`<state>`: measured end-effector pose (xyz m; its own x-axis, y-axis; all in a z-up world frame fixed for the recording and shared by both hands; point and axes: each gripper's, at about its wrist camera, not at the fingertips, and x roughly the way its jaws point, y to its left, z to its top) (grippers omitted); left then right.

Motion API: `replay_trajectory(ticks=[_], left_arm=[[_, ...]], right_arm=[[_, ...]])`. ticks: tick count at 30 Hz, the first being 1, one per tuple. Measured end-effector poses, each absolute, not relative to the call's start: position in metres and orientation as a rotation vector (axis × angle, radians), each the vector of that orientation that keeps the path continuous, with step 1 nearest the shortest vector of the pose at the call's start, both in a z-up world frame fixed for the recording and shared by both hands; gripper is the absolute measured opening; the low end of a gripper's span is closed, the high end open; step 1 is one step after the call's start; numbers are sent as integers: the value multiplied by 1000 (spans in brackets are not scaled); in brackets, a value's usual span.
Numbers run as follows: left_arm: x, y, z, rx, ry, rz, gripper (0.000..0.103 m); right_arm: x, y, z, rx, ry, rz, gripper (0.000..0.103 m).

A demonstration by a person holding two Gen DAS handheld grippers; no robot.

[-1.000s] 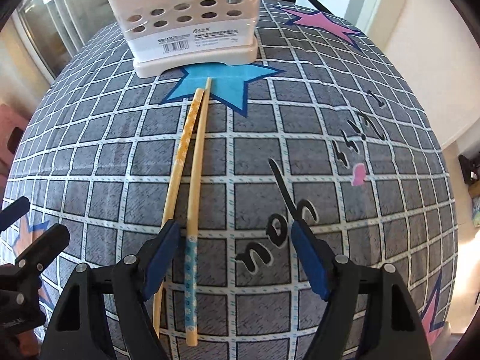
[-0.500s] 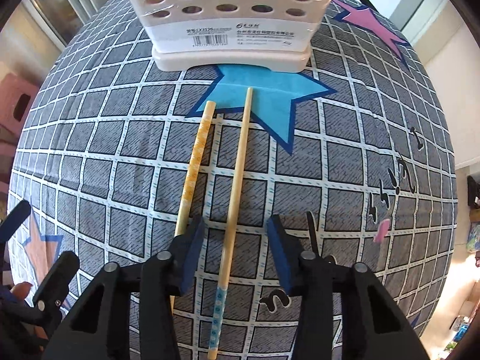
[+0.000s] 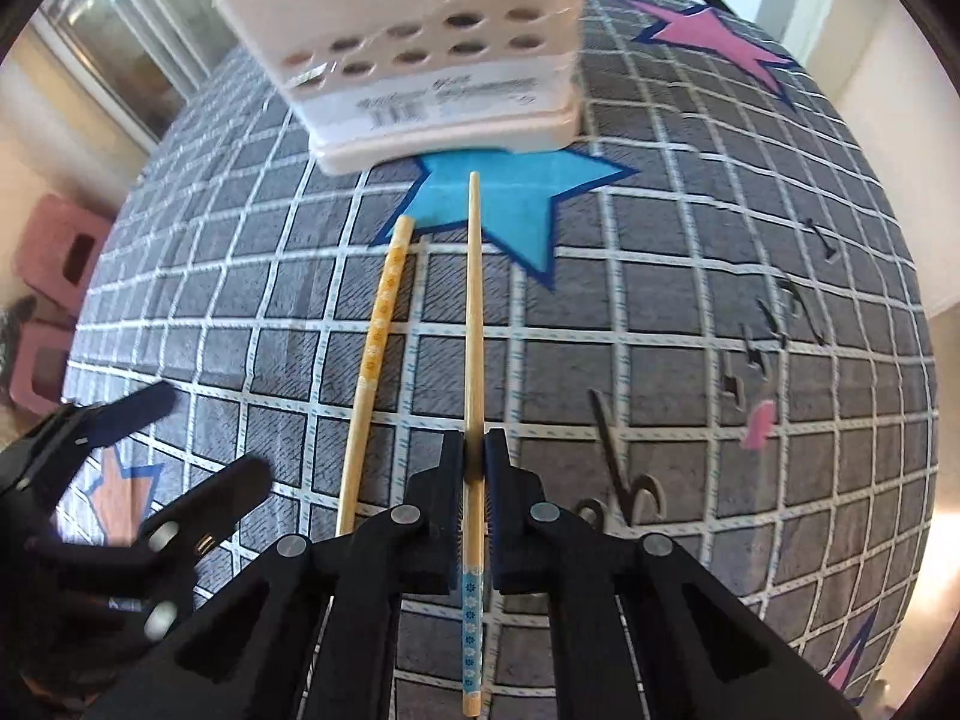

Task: Organize utensils
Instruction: 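Grasp a plain wooden chopstick with the right gripper while the left gripper grasps a patterned chopstick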

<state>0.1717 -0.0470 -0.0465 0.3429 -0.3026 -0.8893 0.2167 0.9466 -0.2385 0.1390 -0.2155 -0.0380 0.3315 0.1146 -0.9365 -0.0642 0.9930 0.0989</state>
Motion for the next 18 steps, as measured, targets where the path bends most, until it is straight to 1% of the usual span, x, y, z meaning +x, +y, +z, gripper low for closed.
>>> replay_trajectory(ticks=[1, 3, 7, 12, 16, 17, 18], left_arm=[[176, -51, -47, -85, 1183, -341, 103], [185, -64, -49, -72, 1211, -334, 97], [198, -85, -56, -35, 1250, -312, 96], [206, -112, -58, 119, 1267, -254, 96], [213, -121, -57, 138, 1307, -269, 94], [214, -123, -56, 149, 1305, -284, 87], [215, -126, -54, 159, 1297, -300, 71]], right_arm=[[137, -220, -35, 56, 1217, 116, 7], [132, -231, -31, 74, 1200, 111, 7], [126, -247, -19, 100, 1175, 107, 7], [121, -254, -13, 117, 1148, 106, 7], [119, -260, -11, 140, 1135, 104, 7], [119, -261, -11, 145, 1132, 104, 7], [119, -260, -11, 151, 1129, 103, 7]])
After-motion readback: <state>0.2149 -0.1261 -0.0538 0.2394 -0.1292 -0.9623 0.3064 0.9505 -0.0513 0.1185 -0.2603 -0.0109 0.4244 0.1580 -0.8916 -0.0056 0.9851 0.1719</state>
